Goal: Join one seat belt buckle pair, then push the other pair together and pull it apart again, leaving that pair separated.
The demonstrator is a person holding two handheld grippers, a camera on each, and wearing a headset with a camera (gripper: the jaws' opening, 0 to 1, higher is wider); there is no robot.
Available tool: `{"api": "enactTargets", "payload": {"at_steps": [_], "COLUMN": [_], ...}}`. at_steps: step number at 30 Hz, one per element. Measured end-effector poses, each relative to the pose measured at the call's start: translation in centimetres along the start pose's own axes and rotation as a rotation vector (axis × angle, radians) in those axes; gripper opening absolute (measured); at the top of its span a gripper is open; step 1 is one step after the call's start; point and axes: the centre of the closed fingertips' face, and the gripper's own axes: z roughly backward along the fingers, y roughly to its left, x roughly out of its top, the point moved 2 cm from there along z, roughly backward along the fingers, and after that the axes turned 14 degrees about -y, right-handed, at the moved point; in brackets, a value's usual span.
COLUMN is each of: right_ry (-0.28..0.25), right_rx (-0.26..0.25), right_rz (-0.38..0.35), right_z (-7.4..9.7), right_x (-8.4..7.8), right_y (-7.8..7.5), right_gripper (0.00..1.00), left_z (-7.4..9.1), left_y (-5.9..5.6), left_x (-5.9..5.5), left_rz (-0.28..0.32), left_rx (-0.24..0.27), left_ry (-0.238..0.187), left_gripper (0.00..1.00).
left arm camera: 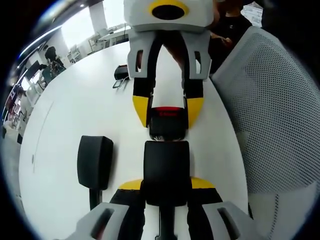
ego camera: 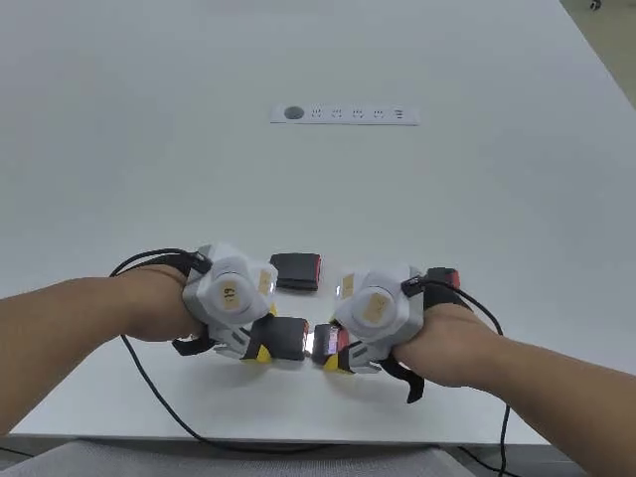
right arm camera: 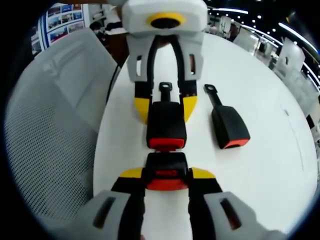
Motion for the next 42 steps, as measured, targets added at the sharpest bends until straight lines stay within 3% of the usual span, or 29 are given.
{"api": "enactTargets", "payload": {"at_steps": [13, 17, 23, 25, 29, 32, 34, 36, 38, 40, 41, 42], "right_ry": [0.015, 0.021, 0.014, 0.013, 0.016, -0.003, 0.002, -0.018, -0.054, -0.067, -0.076, -0.079], "right_rx": [0.014, 0.016, 0.012, 0.012, -0.002, -0.029, -0.027, -0.019, -0.038, -0.044, -0.049, -0.049], "right_rz": [-0.031, -0.014, -0.013, 0.019, 0.023, -0.022, -0.013, -0.032, -0.040, -0.036, -0.022, -0.020], "right_z": [0.1, 0.1, 0.1, 0.0, -0.2, -0.3, -0.2, 0.2, 1.1, 1.7, 2.0, 2.1], "right_x": [-0.1, -0.1, -0.1, 0.0, -0.2, -0.2, -0.1, 0.4, 1.4, 2.0, 2.4, 2.4], "right_y": [-0.1, 0.0, 0.0, 0.1, 0.2, 0.0, 0.0, 0.2, 0.0, -0.1, -0.3, -0.4], "right_gripper": [0.33, 0.33, 0.34, 0.34, 0.36, 0.39, 0.41, 0.38, 0.38, 0.37, 0.37, 0.37], "left_z": [-0.1, -0.2, -0.2, -0.2, -0.2, -0.1, 0.1, 0.6, 1.2, 2.0, 2.8, 3.3], "left_y": [0.0, -0.1, 0.0, 0.0, -0.1, 0.1, 0.3, 0.5, 0.9, 1.3, 2.5, 3.2], "left_x": [0.0, 0.0, 0.0, 0.0, 0.1, 0.1, 0.0, 0.5, 2.0, 3.2, 3.9, 4.1], "left_rz": [0.002, 0.010, 0.012, 0.010, 0.009, -0.021, -0.004, 0.005, 0.042, 0.044, 0.048, 0.070], "left_rx": [-0.009, -0.001, -0.002, -0.002, 0.006, 0.015, 0.035, 0.051, 0.076, 0.089, 0.143, 0.167], "left_ry": [0.031, 0.027, 0.057, 0.050, 0.049, 0.042, 0.051, 0.028, -0.043, -0.086, -0.123, -0.134], "left_gripper": [0.33, 0.34, 0.34, 0.34, 0.34, 0.36, 0.38, 0.40, 0.42, 0.45, 0.45, 0.42]}}
